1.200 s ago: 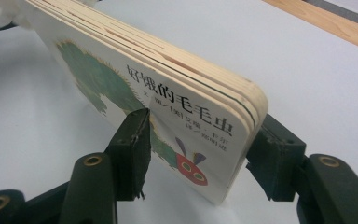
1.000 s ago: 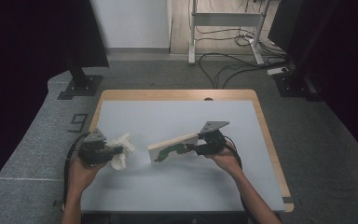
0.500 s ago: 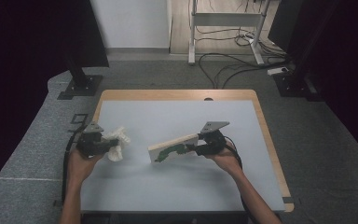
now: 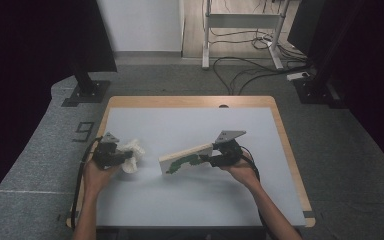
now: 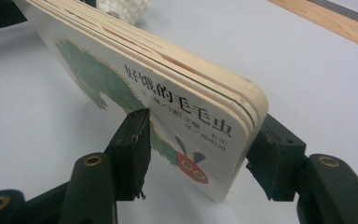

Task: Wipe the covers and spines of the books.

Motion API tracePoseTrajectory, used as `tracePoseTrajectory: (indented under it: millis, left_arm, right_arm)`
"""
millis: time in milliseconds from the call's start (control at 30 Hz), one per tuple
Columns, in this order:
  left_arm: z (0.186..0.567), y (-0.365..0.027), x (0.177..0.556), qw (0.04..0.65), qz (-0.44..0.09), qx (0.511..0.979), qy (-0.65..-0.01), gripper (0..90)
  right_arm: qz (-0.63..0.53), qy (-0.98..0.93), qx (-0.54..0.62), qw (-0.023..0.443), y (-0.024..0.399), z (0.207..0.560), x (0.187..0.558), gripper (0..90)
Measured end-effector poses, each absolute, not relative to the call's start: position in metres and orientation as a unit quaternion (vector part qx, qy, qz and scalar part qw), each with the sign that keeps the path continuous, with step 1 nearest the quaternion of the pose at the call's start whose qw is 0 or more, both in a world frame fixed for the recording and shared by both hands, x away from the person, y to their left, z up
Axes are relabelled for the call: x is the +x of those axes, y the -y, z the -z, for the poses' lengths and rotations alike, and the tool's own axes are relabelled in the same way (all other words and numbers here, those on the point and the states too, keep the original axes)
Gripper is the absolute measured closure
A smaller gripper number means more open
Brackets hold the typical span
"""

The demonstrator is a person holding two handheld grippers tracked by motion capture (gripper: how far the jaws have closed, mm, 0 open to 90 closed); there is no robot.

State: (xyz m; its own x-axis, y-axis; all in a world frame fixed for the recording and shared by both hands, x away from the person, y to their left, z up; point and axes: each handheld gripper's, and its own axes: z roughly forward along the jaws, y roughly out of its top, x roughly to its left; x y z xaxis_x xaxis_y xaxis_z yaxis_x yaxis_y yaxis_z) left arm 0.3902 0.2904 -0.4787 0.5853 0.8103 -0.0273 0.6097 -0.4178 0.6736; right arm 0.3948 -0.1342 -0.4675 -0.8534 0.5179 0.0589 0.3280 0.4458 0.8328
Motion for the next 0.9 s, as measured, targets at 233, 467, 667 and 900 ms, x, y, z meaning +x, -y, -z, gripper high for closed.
tracePoseTrajectory:
  millis: [233, 467, 667, 900]
  left_arm:
    - [0.494, -0.289, 0.394, 0.319, -0.145, 0.831, -0.432, 60.9]
    - [0.494, -0.292, 0.394, 0.328, -0.133, 0.825, -0.440, 54.6]
    - [0.489, -0.293, 0.390, 0.336, -0.139, 0.816, -0.449, 32.6]
    - [0.473, -0.297, 0.377, 0.347, -0.145, 0.816, -0.439, 20.7]
  right_arm:
    - [-0.462, -0.844, 0.251, 0.103, 0.134, 0.467, 0.395, 41.4]
    - [-0.464, -0.843, 0.252, 0.102, 0.134, 0.468, 0.395, 41.3]
    - [-0.463, -0.844, 0.251, 0.101, 0.134, 0.467, 0.394, 41.2]
    - [-0.461, -0.845, 0.252, 0.100, 0.133, 0.467, 0.395, 40.8]
